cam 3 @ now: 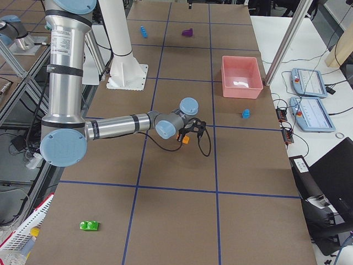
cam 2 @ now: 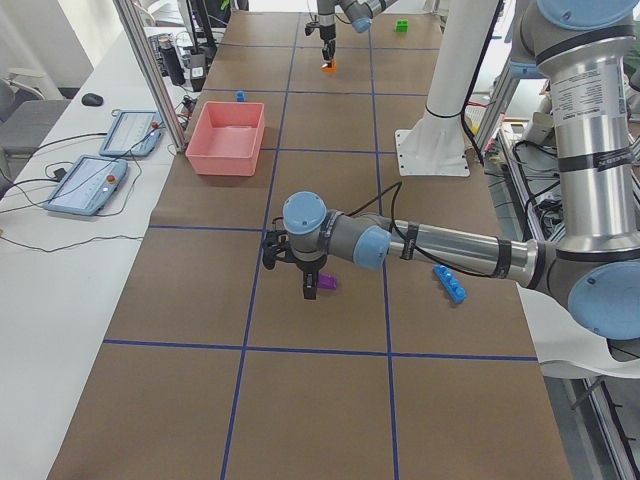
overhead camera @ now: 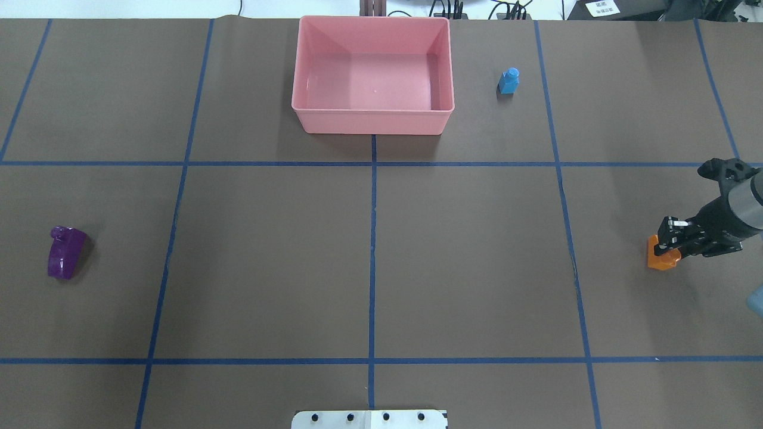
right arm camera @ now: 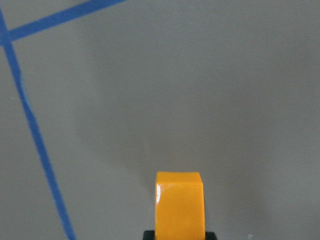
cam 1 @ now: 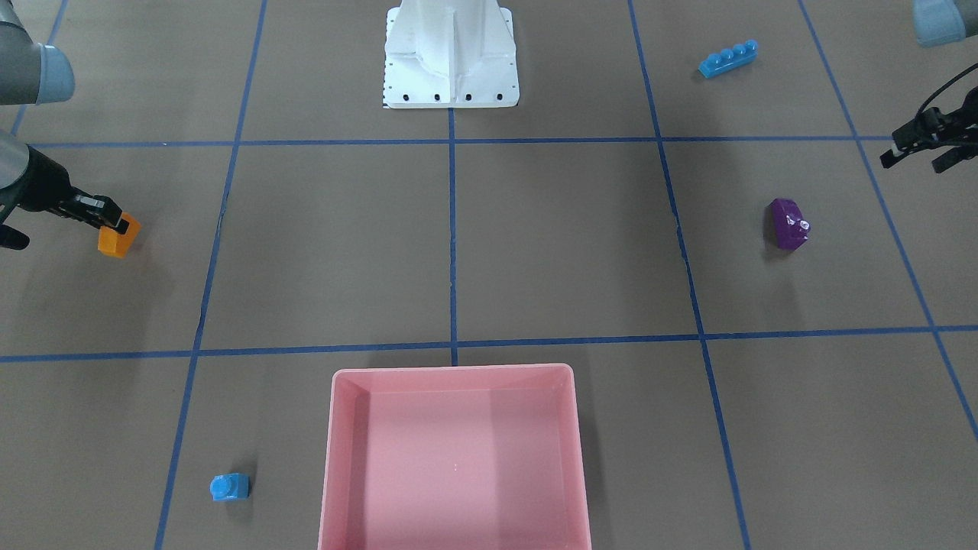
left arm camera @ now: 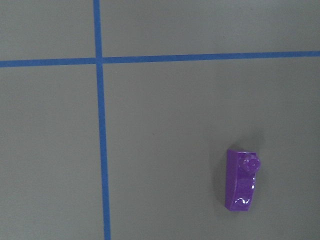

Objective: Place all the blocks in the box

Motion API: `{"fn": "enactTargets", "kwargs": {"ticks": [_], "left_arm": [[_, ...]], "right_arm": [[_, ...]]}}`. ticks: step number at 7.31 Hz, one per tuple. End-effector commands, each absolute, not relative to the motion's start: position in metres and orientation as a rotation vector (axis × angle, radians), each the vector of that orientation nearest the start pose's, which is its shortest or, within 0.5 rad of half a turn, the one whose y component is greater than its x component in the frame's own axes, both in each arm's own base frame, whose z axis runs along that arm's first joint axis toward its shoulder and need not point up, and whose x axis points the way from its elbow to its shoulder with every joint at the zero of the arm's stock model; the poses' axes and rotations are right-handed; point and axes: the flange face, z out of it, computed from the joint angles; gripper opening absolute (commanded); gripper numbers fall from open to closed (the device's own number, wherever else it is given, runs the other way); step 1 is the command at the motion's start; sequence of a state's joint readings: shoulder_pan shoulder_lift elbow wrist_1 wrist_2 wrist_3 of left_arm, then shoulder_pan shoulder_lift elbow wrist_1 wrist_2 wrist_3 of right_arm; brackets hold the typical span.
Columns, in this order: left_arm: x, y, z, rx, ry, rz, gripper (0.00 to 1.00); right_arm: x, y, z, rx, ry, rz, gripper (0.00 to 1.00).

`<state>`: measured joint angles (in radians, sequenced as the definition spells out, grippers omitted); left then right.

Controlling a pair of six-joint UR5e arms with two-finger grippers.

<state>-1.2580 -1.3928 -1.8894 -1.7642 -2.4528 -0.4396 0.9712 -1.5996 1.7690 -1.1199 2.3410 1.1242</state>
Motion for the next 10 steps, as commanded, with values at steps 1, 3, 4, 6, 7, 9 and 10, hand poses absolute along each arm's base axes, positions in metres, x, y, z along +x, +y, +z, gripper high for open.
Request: {"fn": "enactTargets", "kwargs": {"ticks": [1,3,4,6,7,9,10], "left_arm": [[0.13,-0.431,0.549,-0.048,0.881,0.079,1.0],[0.173,-0.44,0.561,-0.052,0.812,0.14,1.0],[0.193,-0.447,0.568,-0.072,0.805,0.162,1.0],[0.211,-0.444,0.575,-0.096,0.792,0.189,1.0],[0.215,-0.443,0.577,-0.101,0.784,0.186,1.0],[0.235,-0.44,0.569,-0.118,0.776,0.173,1.0],[0.246,-0.437,0.572,-0.102,0.734,0.178,1.0]], "right_arm": [[-0.261,-0.521,0.403,-0.162,-0.956,0.297,0.0],[-0.303,-0.596,0.291,-0.137,-0.945,0.32,0.0],[-0.337,-0.635,0.246,-0.153,-0.94,0.371,0.0],[-0.401,-0.672,0.169,-0.101,-0.899,0.46,0.0],[-0.431,-0.69,0.141,-0.027,-0.854,0.506,0.0],[-0.496,-0.706,0.149,0.071,-0.893,0.583,0.0],[-0.514,-0.701,0.154,0.108,-0.887,0.583,0.0]]}}
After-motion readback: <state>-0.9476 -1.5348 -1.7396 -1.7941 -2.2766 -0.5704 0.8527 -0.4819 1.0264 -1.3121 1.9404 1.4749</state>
